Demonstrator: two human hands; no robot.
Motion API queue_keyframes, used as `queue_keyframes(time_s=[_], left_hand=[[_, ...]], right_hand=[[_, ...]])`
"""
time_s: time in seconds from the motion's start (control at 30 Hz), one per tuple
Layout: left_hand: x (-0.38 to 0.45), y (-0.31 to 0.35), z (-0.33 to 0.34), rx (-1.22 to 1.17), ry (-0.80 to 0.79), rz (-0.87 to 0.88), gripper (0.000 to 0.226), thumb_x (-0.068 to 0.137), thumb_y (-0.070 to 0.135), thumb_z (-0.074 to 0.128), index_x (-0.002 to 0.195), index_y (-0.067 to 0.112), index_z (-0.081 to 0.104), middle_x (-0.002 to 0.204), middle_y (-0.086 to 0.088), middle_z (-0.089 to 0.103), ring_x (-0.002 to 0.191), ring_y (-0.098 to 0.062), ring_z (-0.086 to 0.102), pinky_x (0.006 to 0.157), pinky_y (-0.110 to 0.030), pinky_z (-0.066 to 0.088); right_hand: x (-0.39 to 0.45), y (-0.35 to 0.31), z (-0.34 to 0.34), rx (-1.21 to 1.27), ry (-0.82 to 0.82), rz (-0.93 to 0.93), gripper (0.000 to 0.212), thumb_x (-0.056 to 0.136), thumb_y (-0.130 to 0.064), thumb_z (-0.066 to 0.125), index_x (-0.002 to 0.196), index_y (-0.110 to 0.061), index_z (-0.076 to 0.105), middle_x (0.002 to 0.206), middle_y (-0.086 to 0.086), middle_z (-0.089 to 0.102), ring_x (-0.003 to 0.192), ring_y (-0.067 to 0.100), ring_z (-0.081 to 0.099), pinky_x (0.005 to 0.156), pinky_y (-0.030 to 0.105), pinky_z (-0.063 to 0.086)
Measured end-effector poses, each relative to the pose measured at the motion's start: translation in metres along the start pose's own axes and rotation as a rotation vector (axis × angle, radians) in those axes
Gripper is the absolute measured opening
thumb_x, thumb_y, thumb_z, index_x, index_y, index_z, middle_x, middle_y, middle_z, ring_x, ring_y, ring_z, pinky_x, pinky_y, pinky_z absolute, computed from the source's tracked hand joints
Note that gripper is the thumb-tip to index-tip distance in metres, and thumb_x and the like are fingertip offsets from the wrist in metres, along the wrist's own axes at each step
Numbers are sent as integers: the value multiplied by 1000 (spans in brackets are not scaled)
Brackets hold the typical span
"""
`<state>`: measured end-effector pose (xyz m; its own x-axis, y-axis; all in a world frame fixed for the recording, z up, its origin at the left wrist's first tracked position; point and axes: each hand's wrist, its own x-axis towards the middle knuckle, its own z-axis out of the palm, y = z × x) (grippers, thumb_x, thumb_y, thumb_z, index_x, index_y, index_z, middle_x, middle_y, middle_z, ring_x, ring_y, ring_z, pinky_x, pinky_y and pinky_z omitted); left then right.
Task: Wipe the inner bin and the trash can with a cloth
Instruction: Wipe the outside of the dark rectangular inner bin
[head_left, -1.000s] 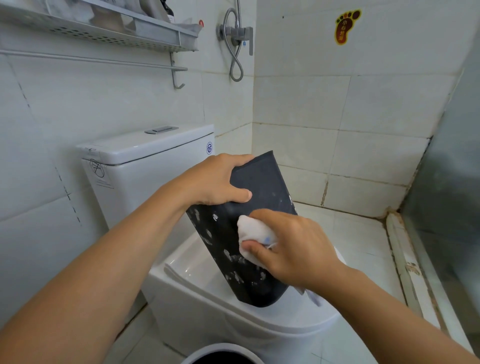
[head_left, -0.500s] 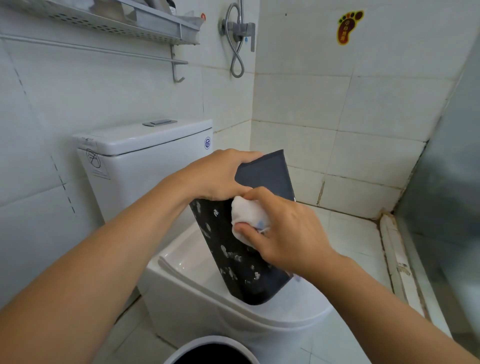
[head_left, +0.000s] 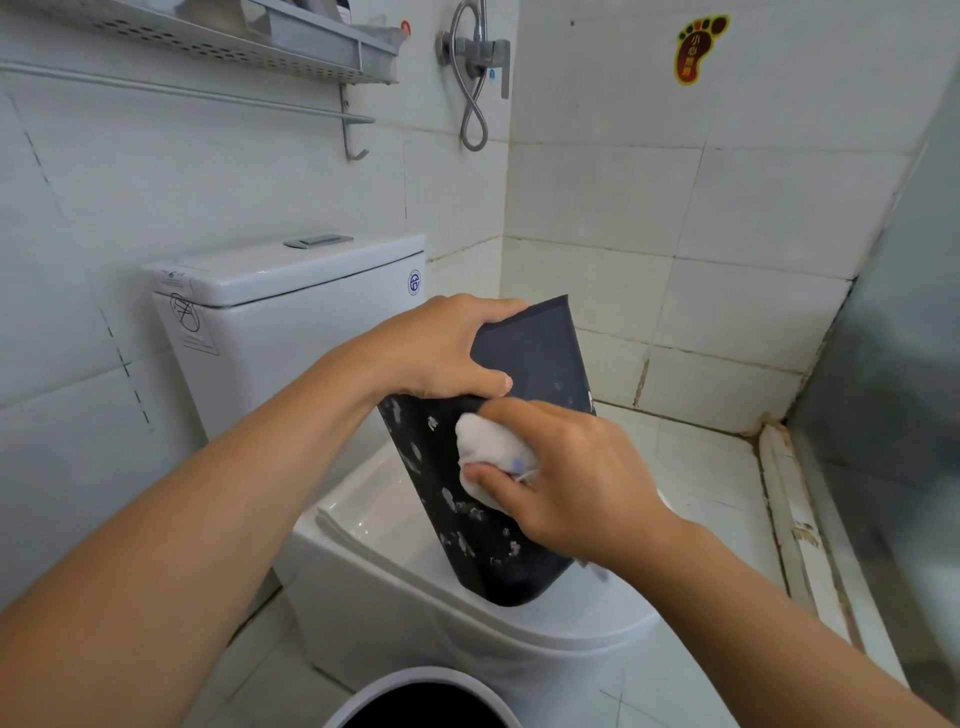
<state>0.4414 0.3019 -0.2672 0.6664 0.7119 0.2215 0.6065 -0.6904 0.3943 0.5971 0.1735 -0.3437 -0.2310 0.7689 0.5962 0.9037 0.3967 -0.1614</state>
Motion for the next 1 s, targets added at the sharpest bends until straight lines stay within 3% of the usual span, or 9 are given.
queue_keyframes(time_s=[0.1, 0.17, 0.3, 0.47, 0.57, 0.67, 0.8, 0.9, 1.0], left_hand=[[-3, -5, -3, -50, 5, -12, 82, 85, 32, 78, 157, 40, 39, 137, 27, 61, 116, 4, 61, 106, -29, 49], [-5, -7, -5, -63, 8, -14, 80, 86, 30, 78, 156, 40, 39, 137, 26, 61, 118, 3, 61, 107, -27, 48], [-6, -6, -4, -46, 14, -15, 83, 86, 31, 78, 158, 39, 36, 146, 24, 54, 128, 0, 55, 111, -27, 44], [-3, -3, -2, -8, 16, 12, 84, 85, 38, 78, 158, 40, 35, 155, 24, 46, 139, 0, 46, 116, -29, 39], [-2, -6, -2, -45, -2, -1, 84, 84, 34, 79, 157, 40, 38, 141, 24, 59, 121, 1, 60, 108, -30, 48], [-2, -10, -2, -60, 4, -16, 84, 84, 33, 79, 158, 39, 37, 140, 24, 60, 120, 0, 61, 109, -31, 48], [0, -7, 0, -32, 3, -4, 86, 84, 37, 78, 158, 40, 36, 144, 23, 57, 125, -1, 58, 110, -33, 47], [3, 0, 2, 17, 2, 28, 87, 83, 44, 78, 158, 42, 34, 156, 23, 45, 142, -2, 44, 117, -36, 40], [2, 0, 2, -7, -7, 32, 84, 82, 38, 78, 156, 43, 38, 142, 23, 59, 125, -1, 59, 108, -35, 49]], right_hand=[[-16, 7, -5, -62, -196, 10, 35, 90, -66, 56, 113, -40, 60, 94, -14, 68, 82, 14, 62, 67, 31, 49], [-24, 10, -7, -44, -249, 54, 38, 90, -69, 55, 115, -40, 59, 95, -16, 69, 85, 14, 60, 71, 30, 49], [-14, 10, -4, 3, -139, 39, 38, 89, -69, 52, 114, -42, 59, 91, -17, 68, 78, 10, 58, 65, 27, 44], [7, 1, 3, 13, 38, 21, 39, 89, -66, 54, 118, -40, 61, 89, -13, 67, 76, 14, 62, 60, 35, 50], [-2, 3, -3, -31, -120, -2, 39, 88, -67, 55, 115, -40, 60, 94, -14, 68, 82, 14, 63, 67, 35, 52], [-17, 6, -8, -70, -295, 4, 39, 89, -70, 54, 115, -42, 59, 94, -16, 69, 85, 13, 62, 72, 32, 53], [-11, 6, -5, -22, -127, 13, 40, 90, -68, 52, 117, -40, 59, 92, -14, 68, 83, 15, 63, 68, 33, 51], [5, 1, -3, 27, 60, 17, 42, 90, -64, 57, 123, -40, 61, 94, -13, 69, 79, 17, 65, 62, 38, 54], [-1, 2, -6, -33, -57, 2, 39, 90, -66, 55, 118, -40, 60, 94, -14, 68, 81, 15, 64, 65, 36, 53]])
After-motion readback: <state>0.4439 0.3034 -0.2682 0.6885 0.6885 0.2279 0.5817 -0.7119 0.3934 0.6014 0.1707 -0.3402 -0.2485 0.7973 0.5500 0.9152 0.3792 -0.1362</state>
